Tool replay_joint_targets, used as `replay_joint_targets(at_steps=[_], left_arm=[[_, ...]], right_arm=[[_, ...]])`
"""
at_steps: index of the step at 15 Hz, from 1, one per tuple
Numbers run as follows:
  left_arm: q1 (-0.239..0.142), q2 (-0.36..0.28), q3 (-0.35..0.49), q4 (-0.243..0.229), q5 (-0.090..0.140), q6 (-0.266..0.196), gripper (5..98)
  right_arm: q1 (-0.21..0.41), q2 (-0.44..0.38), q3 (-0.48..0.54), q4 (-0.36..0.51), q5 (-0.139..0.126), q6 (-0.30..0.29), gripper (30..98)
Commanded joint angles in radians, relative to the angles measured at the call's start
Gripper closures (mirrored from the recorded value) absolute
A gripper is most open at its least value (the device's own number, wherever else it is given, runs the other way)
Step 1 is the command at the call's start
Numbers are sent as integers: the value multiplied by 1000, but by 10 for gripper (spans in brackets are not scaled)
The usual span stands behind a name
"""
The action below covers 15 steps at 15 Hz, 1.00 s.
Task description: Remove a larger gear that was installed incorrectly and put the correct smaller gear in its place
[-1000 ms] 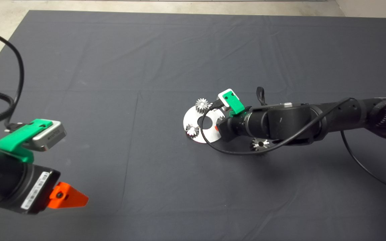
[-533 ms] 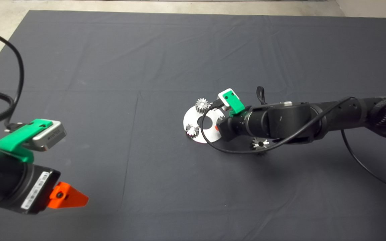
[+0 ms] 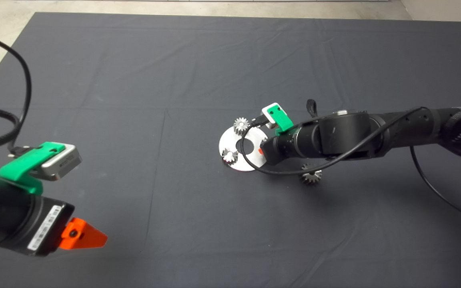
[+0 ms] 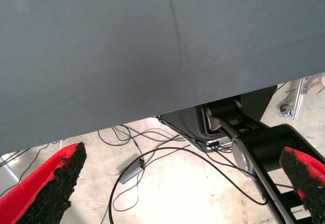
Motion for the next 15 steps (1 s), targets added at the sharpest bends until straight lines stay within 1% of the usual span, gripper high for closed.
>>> replay_joint_targets(at_steps=[1,4,15], left_arm=[[-10,2,9,-19,5,-2,55],[-10,2,8,-19,5,-2,55],[-10,-2,8,-18,3,-2,55]], right_arm=[[11,-3,-26,38,-21,1,891],[7,1,-20,31,-21,-11,891],[7,8,-12,31,-14,-2,892]])
